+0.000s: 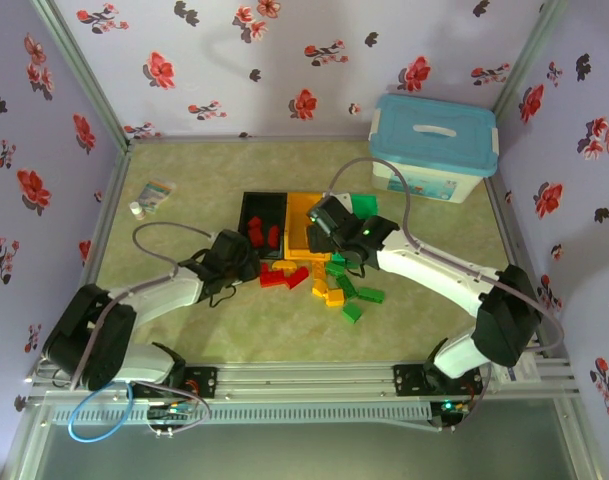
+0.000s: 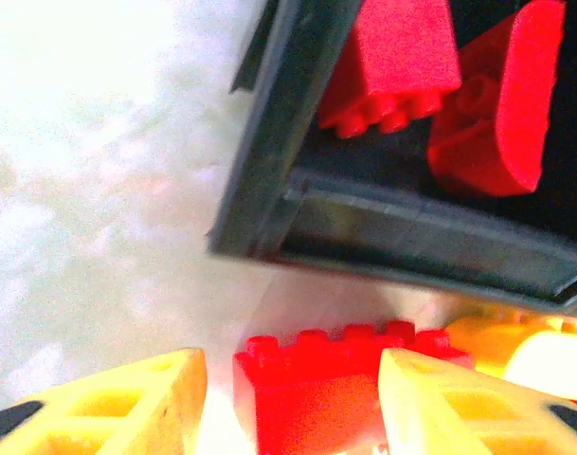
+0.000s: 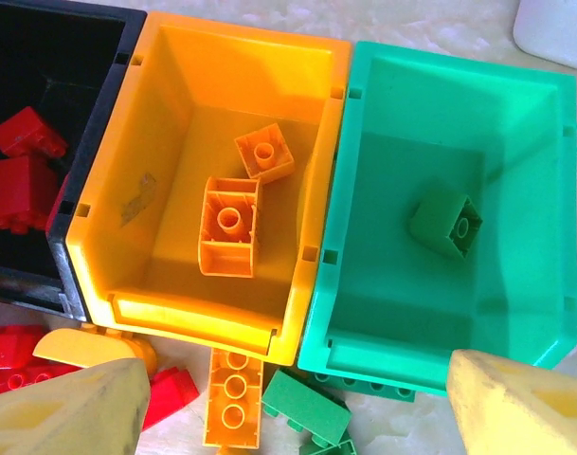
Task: Sort the legos into containers by color
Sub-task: Move the lego to the center of the table.
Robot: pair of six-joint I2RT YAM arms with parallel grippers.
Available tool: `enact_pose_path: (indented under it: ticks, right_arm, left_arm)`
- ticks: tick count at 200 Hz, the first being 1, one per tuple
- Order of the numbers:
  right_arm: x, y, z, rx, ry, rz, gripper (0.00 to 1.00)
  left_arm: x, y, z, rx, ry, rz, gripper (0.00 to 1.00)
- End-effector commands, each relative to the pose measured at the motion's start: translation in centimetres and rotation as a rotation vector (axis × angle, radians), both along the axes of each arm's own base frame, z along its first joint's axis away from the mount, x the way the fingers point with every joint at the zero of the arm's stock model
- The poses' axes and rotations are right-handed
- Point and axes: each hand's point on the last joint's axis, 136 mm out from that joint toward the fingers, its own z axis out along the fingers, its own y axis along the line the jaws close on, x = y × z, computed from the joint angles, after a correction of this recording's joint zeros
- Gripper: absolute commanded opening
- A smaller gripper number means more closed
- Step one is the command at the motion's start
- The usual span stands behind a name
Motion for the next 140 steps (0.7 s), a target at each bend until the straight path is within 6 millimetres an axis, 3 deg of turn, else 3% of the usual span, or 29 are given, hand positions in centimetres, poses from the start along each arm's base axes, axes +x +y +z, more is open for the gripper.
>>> enact_pose_path:
  ticks: [1,32,65,104,140]
  right_arm:
    - [-0.1,-0.2,0.5,0.046,-0.010,-0.018,0.82]
    - [-0.4,-0.1,0.2,0.068,0.003,-0.020,0.82]
    - [-0.6,0.0,0.2,0.085,0.007,-0.022,0.82]
    - [-0.7,-0.1,0.4,0.094,0.003,-0.025,0.82]
    - [-1.0,-0.5,0.2,0.100,0.006,-0.033,0.82]
  left_arm:
    - [-2.0,2.9,0.0,0.066,0.011,0.078,0.51]
    - [-4.0,5.4,1.1,0.084,-0.003,0.147,0.51]
    - [-5.2,4.6,1.7,0.080,-0.016,0.093,0.54]
    - [-3.7,2.3,4.0,-0.013,-0.114,0.018,0.63]
    - [-1.2,0.4,3.8,0.026,-0.064,-0.031,0.62]
